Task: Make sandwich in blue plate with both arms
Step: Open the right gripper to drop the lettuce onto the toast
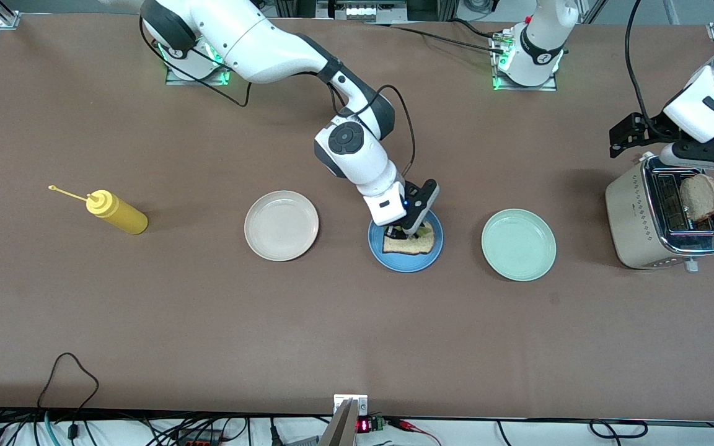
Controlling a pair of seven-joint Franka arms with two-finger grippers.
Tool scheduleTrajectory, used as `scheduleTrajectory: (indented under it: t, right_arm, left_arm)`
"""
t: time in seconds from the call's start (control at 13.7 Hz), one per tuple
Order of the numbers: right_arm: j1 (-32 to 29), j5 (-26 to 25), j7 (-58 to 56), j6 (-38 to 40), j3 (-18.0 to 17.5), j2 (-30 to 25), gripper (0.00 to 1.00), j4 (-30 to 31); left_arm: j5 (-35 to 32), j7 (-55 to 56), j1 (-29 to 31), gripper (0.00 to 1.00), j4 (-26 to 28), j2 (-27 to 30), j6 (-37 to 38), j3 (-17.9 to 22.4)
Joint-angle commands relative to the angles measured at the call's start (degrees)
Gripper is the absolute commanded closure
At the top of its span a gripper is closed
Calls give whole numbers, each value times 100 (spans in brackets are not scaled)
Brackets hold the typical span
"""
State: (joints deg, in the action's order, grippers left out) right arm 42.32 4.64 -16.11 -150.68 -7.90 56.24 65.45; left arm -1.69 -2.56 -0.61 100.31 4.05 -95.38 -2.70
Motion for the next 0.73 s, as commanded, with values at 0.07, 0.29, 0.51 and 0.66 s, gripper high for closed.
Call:
scheduleTrajectory:
  t: [0.07,0.29,0.51,0.66]
  right_arm:
    - [-267,-33,64,984,70,-427,0,-33]
    - [-899,-51,47,1715,184,-1235,0,799]
    - [-1620,-78,-110,2418,184,-1842,0,1460]
    - [-2007,-78,-261,2622,184,-2308,0,1926]
  left_arm:
    - [-104,54,-1,0,-64,43,107,-2]
    - [-113,54,-18,0,-64,34,116,-2]
    - [-113,54,-18,0,-64,43,125,-11]
    - [-113,54,-27,0,-55,43,160,-11]
